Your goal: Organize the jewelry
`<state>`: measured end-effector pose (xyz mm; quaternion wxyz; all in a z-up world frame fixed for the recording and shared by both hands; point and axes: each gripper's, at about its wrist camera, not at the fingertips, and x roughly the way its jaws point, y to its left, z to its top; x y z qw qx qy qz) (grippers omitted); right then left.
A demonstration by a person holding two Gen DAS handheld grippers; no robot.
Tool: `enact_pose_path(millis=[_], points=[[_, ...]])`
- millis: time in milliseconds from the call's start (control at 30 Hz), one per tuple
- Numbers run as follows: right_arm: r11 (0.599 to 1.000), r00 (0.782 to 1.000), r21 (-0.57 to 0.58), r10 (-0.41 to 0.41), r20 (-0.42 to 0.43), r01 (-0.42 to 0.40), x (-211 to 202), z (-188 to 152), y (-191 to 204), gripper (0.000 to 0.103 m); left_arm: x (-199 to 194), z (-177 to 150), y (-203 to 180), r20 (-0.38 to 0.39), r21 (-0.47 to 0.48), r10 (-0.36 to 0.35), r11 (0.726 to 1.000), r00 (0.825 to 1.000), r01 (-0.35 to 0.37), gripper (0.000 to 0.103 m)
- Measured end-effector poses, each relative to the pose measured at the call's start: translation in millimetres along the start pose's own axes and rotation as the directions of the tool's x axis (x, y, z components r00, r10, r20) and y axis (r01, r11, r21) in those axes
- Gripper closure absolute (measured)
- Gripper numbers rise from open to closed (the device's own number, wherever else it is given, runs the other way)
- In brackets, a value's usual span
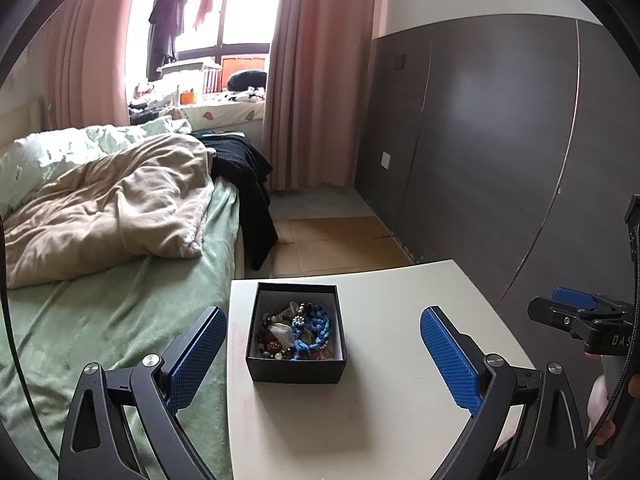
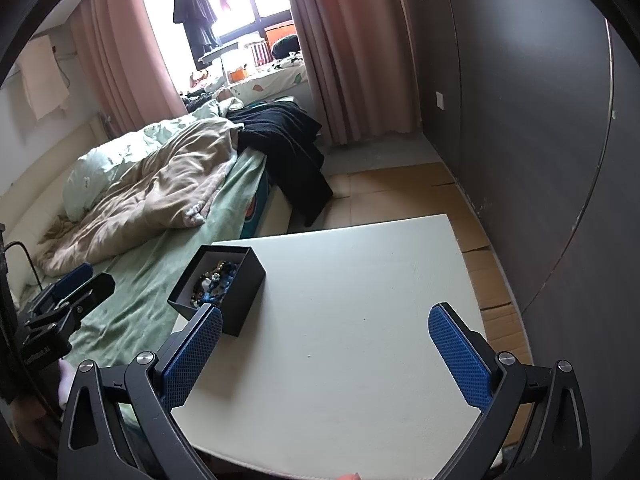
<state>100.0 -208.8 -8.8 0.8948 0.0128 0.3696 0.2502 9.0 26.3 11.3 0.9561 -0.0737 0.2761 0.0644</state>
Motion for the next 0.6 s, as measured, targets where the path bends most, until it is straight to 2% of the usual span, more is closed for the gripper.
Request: enact_pose_path(millis=[267,600], points=[[1.0,1.0,0.0,-0.002,-0.002,0.002,0.0,0.2,0.6,0.0,-2.2,0.4,-1.4,0.012,-0.003,-0.025,1.0,1.0,0.025,0.005],[1.0,1.0,0.001,-0.007,-0.006,0.007,2.1,-0.6,1.3,0.0,-0.9,-0.6,-6.9,0.001,0.019,-0.017,1.0,1.0,0.017,0.005]])
